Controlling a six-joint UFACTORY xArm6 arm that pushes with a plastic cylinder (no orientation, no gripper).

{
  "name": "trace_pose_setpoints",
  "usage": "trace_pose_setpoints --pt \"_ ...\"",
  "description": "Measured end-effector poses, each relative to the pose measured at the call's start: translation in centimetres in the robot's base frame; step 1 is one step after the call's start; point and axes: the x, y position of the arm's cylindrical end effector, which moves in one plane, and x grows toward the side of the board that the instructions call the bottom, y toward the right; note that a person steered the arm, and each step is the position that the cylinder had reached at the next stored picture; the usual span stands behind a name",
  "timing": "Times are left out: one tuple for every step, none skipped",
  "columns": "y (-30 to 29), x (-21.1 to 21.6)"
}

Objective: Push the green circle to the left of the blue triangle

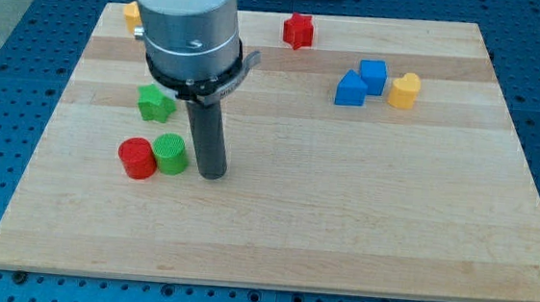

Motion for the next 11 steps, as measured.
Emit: trace_pose_setpoints --pt "-0.5 0.6" --pt "-3.7 2.1" --pt "-4.5 2.1" --pt "-7.3 1.9" --pt "-7.3 1.5" --pt "-6.2 0.4" --pt "-4.5 -0.8" --pt "-4.5 -2.8" --pt "-4.7 -4.5" --pt "-2.8 -6.1" --pt "-1.0 -8.1"
